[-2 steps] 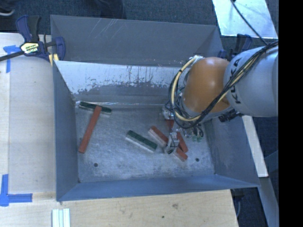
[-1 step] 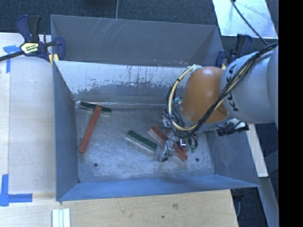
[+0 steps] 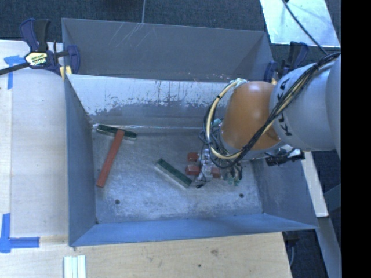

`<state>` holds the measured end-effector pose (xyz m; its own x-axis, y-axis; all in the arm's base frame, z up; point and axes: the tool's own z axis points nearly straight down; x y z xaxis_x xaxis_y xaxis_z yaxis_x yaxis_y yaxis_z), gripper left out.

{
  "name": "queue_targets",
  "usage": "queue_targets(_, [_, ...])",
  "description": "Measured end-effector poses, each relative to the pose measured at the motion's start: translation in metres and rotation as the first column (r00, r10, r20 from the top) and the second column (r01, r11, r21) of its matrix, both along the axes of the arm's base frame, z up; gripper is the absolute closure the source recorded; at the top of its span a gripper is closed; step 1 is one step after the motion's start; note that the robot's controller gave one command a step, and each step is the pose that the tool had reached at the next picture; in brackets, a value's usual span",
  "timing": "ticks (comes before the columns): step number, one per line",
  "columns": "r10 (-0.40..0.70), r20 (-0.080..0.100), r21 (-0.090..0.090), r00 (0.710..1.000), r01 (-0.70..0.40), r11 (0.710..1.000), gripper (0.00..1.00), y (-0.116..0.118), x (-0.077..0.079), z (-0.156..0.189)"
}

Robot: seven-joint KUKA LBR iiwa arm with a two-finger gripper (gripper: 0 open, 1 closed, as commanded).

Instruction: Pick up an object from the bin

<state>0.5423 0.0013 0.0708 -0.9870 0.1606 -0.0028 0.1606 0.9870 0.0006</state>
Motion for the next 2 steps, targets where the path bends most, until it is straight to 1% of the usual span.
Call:
queue_targets(1, [0.044, 0.008, -0.001, 0.999, -0.044, 0.999, 1.00, 0.0121, -0.0167, 0.1125])
queue_targets(2, [0.043, 0.000, 0.000, 0.999, -0.043, 0.999, 0.00, 0.0118, -0.0180, 0.1078])
